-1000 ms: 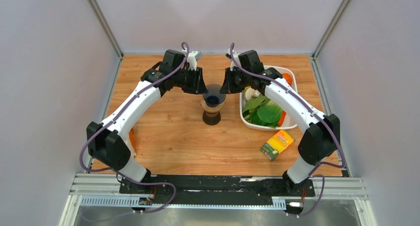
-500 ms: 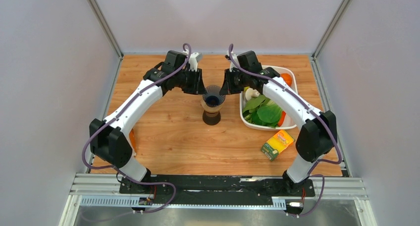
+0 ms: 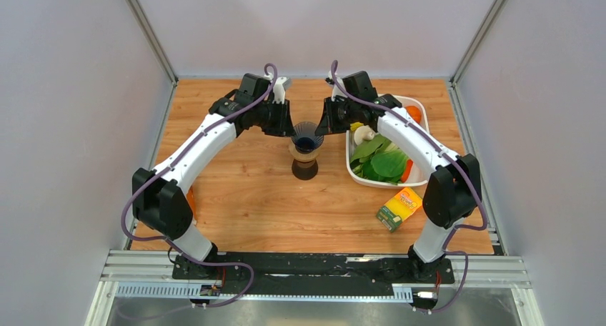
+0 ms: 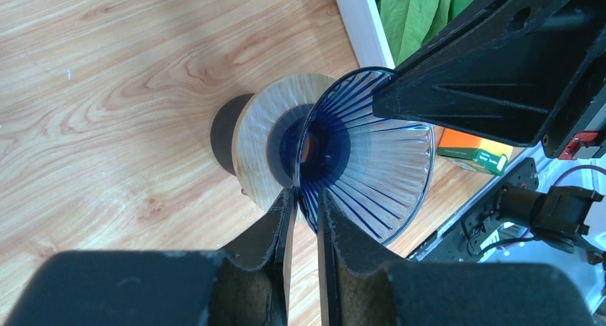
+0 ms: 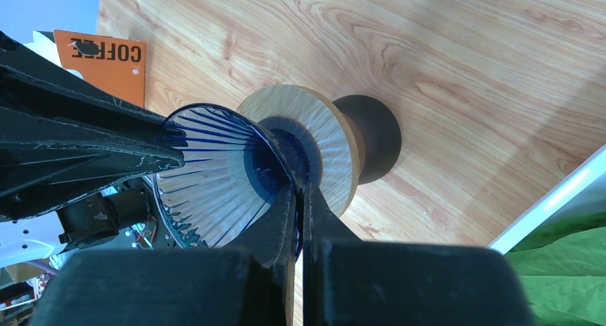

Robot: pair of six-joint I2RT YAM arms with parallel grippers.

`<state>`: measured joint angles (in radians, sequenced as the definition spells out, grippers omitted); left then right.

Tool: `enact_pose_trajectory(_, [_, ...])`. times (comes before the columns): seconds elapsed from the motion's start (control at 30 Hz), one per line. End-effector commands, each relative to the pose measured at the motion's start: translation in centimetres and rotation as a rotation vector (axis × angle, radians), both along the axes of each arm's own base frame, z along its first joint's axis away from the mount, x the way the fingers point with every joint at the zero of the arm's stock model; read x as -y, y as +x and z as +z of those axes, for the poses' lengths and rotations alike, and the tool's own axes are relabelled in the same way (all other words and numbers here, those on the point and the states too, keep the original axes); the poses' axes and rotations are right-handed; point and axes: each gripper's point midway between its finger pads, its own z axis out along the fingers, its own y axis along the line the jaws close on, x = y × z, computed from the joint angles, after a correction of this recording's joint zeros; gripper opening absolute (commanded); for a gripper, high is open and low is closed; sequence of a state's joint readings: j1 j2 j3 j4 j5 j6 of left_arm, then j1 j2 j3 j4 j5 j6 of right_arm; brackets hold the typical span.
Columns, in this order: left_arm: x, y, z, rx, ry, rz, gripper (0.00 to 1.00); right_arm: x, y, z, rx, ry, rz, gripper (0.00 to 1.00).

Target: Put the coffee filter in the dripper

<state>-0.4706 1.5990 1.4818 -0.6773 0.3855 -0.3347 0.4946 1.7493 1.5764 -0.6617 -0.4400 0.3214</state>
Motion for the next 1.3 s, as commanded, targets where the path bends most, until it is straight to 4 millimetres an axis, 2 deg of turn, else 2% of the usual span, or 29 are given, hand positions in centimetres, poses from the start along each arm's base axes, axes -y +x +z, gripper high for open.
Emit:
enact_pose_trajectory(0.0, [0.9, -0.3, 1.3, 0.015, -0.026, -0.039, 0.21, -1.0, 1.0, 0.2, 0.009, 0.024, -0.008, 0.0])
enact_pose_trajectory(0.2, [1.1, -0.2, 2.5, 0.046, -0.047, -0.046, 0.12, -1.6, 1.2, 1.1, 0.023, 0.052, 0.011, 0.0])
enact_pose_trajectory(0.4, [1.3, -0.5, 3.3, 0.065, -0.067, -0.054, 0.04, -1.7, 1.1, 0.9, 0.017, 0.054, 0.017, 0.0])
enact_pose_trajectory(0.53, [1.2, -0.5, 2.5, 0.046, -0.054, -0.052, 0.03, -1.4, 1.1, 0.4, 0.013, 0.037, 0.005, 0.0])
enact_pose_trajectory(0.77, [0.7, -0.8, -0.5, -0.036, 0.0, -0.042, 0.0, -1.1, 0.8, -1.2, -0.006, 0.01, 0.008, 0.0])
enact_pose_trajectory(1.27, [0.8, -0.7, -2.2, -0.05, 0.051, -0.062, 0.0, -1.0, 1.3, -2.8, 0.018, -0.066, 0.006, 0.0])
